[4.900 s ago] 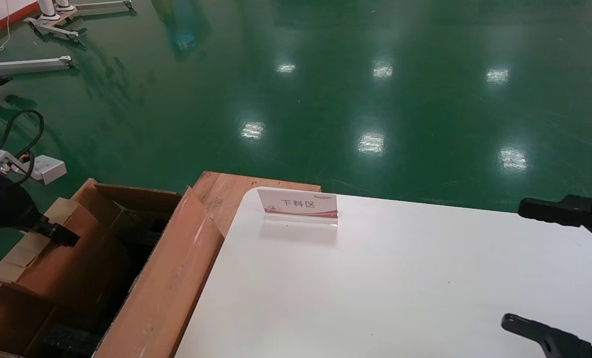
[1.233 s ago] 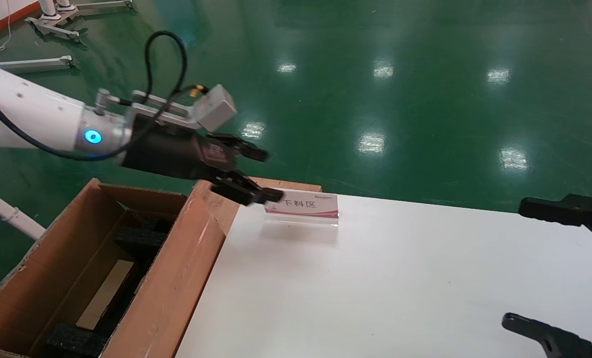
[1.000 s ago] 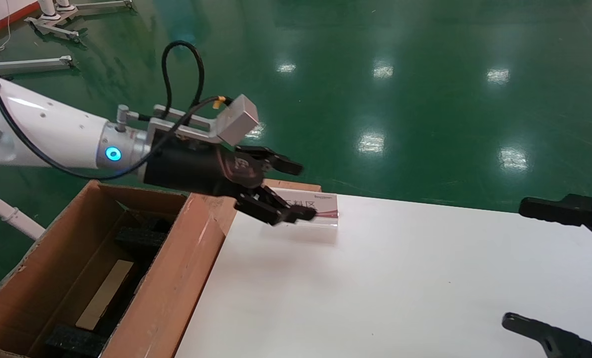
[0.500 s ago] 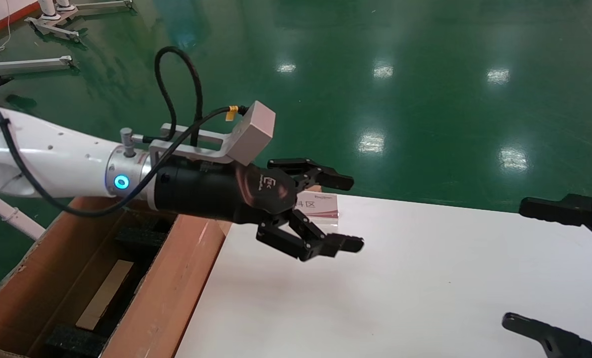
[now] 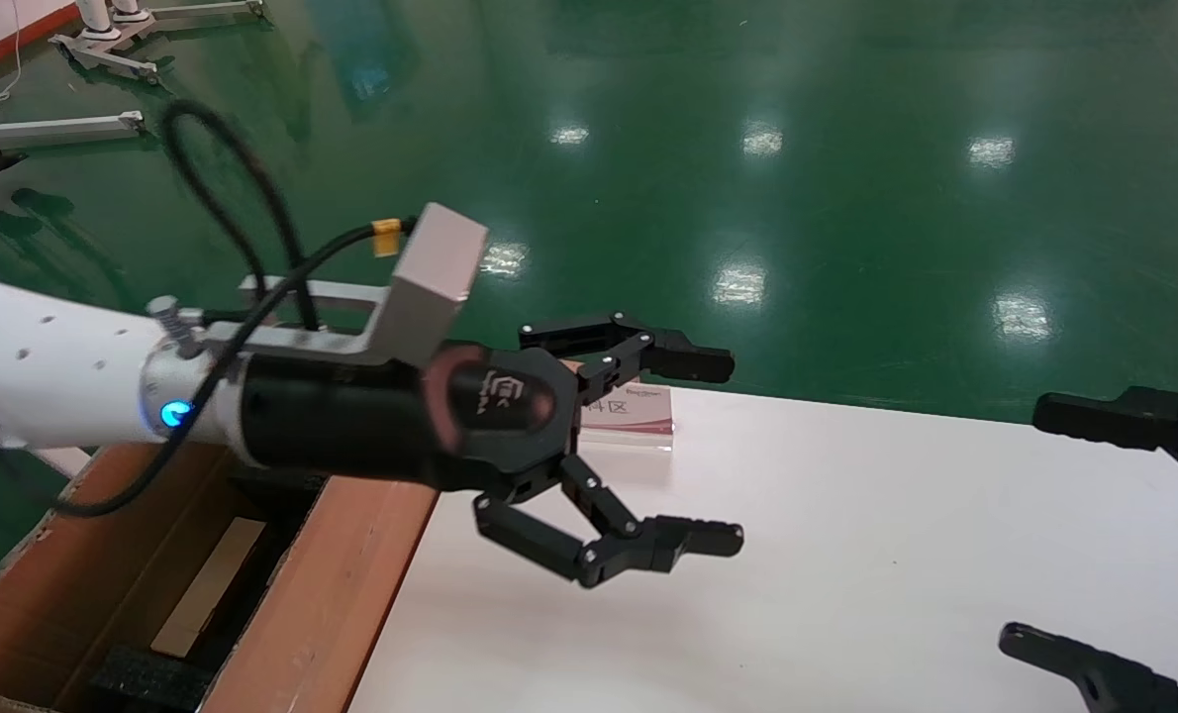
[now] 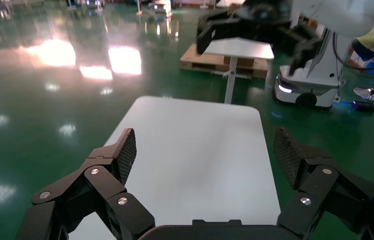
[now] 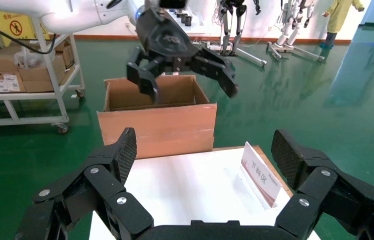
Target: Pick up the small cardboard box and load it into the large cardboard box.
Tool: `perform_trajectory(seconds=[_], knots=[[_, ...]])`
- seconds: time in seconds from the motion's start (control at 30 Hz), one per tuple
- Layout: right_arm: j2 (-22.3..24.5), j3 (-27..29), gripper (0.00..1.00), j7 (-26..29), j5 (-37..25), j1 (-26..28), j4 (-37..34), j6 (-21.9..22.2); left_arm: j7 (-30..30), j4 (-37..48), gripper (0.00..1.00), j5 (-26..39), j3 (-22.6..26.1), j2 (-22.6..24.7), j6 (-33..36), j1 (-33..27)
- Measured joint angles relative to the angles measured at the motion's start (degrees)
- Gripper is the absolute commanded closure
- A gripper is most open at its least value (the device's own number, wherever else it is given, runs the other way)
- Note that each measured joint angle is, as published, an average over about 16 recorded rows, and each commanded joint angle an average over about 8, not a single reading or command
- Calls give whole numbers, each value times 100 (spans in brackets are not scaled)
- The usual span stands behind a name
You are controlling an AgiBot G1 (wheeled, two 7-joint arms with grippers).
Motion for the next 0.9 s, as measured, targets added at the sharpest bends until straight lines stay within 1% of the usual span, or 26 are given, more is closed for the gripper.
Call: perform_trajectory(seconds=[0.23,0.33,0.43,0.63,0.9], knots=[[1,-1,0,-1,1,0,0,1,-23,-477,0,155,-1178,-42,180,739],[1,-2,0,-1,2,0,-1,2,-30,-628,0,204,-1551,-56,237,972],[1,-2,0,-2,2,0,-1,2,-34,-729,0,239,-1802,-65,277,1130],[2,-2,0,-2,3,-1,-2,3,-38,-801,0,269,-1984,-72,307,1244],[2,-2,0,-2,3,-1,-2,3,-37,-752,0,258,-1853,-71,289,1165]])
